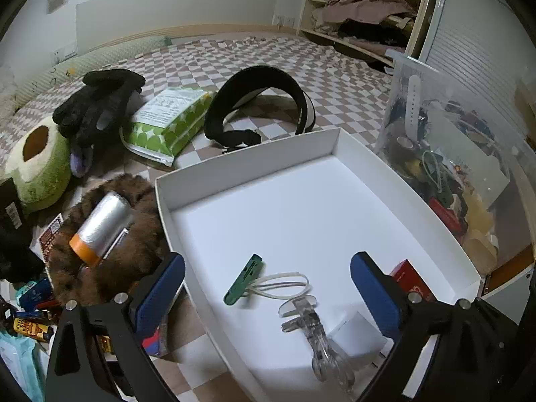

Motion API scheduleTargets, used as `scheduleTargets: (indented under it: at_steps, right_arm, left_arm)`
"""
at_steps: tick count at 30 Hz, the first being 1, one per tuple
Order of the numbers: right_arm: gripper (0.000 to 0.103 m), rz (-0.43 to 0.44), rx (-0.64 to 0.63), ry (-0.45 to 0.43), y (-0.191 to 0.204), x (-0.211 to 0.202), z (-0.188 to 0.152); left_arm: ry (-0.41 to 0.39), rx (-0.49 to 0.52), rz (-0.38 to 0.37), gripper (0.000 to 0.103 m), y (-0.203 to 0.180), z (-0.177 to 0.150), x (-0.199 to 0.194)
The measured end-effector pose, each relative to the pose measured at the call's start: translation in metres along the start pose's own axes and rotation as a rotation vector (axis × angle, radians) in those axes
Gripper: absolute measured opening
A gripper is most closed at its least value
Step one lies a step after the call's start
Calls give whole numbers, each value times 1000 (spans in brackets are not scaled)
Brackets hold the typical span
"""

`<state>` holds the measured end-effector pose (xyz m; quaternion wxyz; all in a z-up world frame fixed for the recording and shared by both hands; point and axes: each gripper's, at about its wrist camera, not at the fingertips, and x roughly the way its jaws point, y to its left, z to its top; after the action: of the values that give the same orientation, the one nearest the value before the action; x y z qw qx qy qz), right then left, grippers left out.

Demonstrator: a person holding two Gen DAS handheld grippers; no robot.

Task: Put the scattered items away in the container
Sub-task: 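Move both grippers from the tray back over the cluttered items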

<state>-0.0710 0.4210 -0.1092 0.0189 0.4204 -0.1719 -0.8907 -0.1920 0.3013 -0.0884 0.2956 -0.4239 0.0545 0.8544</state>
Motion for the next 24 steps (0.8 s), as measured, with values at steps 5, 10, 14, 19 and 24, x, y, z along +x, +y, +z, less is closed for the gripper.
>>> scheduleTargets:
  at_steps: [5, 10, 14, 19, 24]
  right_arm:
    - [103, -3, 13, -4, 2, -5, 0]
    - [103, -7, 23, -17, 7, -12, 4]
    - [103, -17, 33, -37, 12, -20, 11]
    - [103, -27, 15, -68, 25, -27, 19]
    - [103, -52, -25, -92, 41, -31, 25]
  left_arm:
    - [-36, 9, 34, 100, 1, -4, -16]
    - [-80, 3, 65, 100, 10, -6, -37]
    - [-114, -20, 114, 100, 20, -7, -53]
    - [-122, -66, 160, 101, 35, -8, -72]
    - [-163, -74, 164, 101, 51, -16, -93]
